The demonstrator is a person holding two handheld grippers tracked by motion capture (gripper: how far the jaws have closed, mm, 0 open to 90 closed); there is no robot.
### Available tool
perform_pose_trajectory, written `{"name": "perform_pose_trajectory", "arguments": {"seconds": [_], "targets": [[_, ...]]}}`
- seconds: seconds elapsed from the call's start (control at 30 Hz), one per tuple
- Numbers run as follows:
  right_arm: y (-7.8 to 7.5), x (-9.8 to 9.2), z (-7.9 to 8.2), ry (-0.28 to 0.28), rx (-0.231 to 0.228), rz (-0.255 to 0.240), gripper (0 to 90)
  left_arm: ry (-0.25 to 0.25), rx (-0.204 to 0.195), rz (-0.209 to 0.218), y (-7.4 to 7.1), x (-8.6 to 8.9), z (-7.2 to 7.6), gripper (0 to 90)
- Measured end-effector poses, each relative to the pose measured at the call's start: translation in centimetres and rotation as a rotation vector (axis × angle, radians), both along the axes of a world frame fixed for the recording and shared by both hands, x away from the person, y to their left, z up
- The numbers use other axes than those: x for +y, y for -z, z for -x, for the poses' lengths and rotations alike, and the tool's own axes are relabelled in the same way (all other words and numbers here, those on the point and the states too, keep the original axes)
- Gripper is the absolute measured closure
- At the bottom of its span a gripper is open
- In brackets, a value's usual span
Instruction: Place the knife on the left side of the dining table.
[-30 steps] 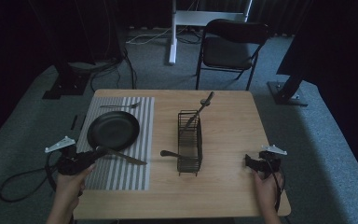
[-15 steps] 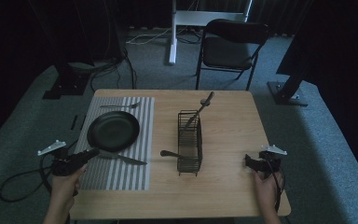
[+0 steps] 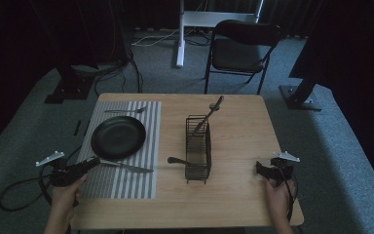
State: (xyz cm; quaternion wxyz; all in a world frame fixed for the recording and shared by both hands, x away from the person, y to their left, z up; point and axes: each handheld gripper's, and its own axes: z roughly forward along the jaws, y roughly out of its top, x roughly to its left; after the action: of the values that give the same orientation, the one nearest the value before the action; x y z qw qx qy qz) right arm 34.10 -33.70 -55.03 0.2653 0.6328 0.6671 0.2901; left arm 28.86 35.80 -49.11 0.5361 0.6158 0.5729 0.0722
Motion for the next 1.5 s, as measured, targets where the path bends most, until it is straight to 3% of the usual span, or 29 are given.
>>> {"name": "perform_pose_trajectory", "arguments": {"seconds": [0.17,0.27,0.7,0.83,1.03,1.1,1.27,1.37,1.43,1.5], "targets": [[0.0,0.0,0.0,0.000,0.000,0.000,12.0,-0.008,0.019,0.024,1.3,0.7,-0.2,67.3],[0.0,0.0,0.0,0.000,0.000,0.000,12.0,-0.022,0.043,0.006,2.0,0.9,-0.4,64.5],[0.0,0.0,0.0,0.000,0.000,0.000,12.0,-0.040,0.132,0.016,4.8,2.0,-1.1,58.6],[0.0,0.0,0.0,0.000,0.000,0.000,12.0,-0.047,0.158,-0.008,5.3,2.0,-1.2,56.2],[0.0,0.0,0.0,0.000,0.000,0.000,12.0,-0.053,0.172,0.000,5.7,2.1,-1.2,55.8],[0.0,0.0,0.0,0.000,0.000,0.000,12.0,-0.082,0.180,-0.036,5.7,1.9,-1.1,54.0],[0.0,0.0,0.0,0.000,0.000,0.000,12.0,-0.077,0.157,-0.097,5.5,1.2,-0.9,47.7],[0.0,0.0,0.0,0.000,0.000,0.000,12.0,-0.082,0.146,-0.172,5.2,0.6,-0.7,46.7],[0.0,0.0,0.0,0.000,0.000,0.000,12.0,-0.081,0.140,-0.186,5.2,0.4,-0.6,42.5],[0.0,0.0,0.0,0.000,0.000,0.000,12.0,-0.086,0.132,-0.238,5.0,-0.2,-0.5,40.6]]}}
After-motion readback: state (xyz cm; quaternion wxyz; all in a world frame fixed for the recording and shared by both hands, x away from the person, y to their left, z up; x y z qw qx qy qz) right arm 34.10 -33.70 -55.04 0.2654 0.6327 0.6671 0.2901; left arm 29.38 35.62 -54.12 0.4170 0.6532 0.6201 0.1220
